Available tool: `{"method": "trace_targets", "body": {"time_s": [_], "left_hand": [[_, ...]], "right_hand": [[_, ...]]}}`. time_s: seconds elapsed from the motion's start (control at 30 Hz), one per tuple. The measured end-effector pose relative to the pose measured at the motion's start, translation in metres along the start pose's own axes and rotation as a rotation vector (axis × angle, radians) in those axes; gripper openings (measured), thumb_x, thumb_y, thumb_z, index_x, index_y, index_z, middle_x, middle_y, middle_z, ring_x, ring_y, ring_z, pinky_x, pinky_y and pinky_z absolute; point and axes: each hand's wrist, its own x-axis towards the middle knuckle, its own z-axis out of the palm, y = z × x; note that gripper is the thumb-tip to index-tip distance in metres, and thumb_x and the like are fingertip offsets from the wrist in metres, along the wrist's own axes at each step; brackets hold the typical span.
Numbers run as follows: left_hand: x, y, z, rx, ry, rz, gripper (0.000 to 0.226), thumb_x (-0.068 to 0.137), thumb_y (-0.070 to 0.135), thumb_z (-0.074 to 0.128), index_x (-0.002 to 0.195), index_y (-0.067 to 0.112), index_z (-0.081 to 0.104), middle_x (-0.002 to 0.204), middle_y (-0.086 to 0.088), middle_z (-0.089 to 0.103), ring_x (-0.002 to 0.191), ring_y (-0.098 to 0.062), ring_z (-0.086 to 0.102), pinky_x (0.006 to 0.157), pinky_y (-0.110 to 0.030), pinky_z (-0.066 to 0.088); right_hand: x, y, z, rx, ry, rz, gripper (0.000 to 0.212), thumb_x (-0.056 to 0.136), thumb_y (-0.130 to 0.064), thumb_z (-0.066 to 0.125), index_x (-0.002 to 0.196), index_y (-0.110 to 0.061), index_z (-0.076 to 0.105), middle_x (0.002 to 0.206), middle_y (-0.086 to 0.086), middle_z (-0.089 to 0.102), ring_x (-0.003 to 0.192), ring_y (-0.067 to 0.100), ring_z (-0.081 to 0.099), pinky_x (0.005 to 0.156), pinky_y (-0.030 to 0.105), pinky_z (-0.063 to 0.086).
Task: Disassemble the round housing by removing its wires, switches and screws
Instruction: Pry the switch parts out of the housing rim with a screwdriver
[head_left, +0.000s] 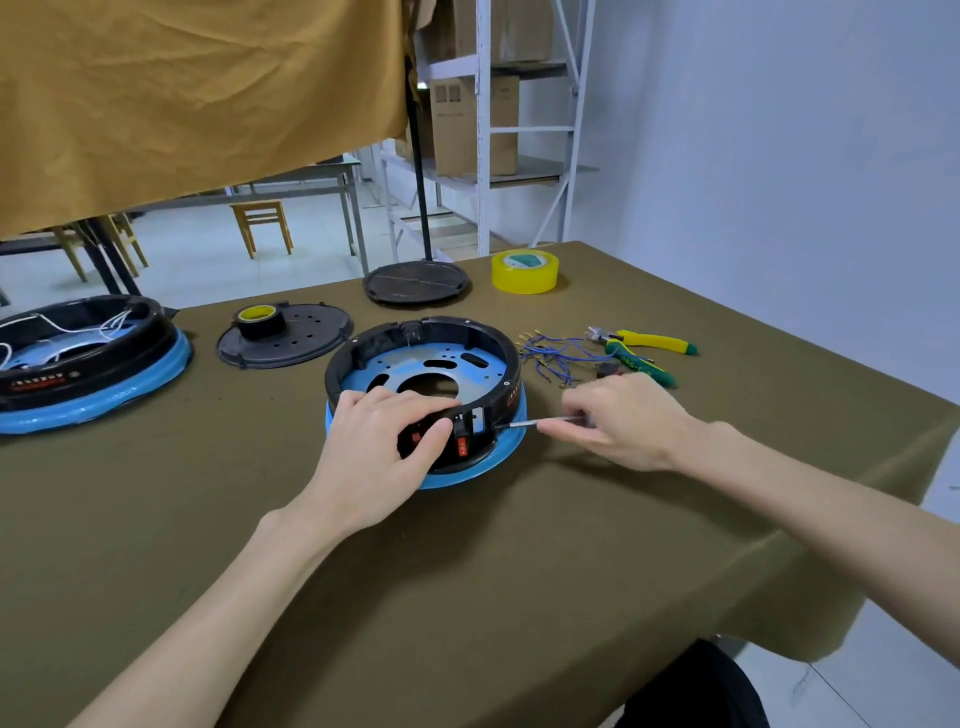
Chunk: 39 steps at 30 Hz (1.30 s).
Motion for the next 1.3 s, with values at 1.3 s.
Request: {"method": "trace_targets", "body": {"time_s": [1.3], "left_hand": [[-0.004,0.006,-0.001,0.069,0.016,0.016,0.048,0.091,0.048,0.039,0.126,0.036,0.070,0.102,0.023,0.070,0.095,-0.005,0.056,0.087,-0.028,0.032]], "right_hand": [[0.010,0.024,0.003,0.041,-0.101,0.791,0.012,0.087,-0.034,0.061,0.088,-0.022,0.057,0.092,0.005,0.067,0.081,0.031,0.057,0.066,0.033,0.040]]}}
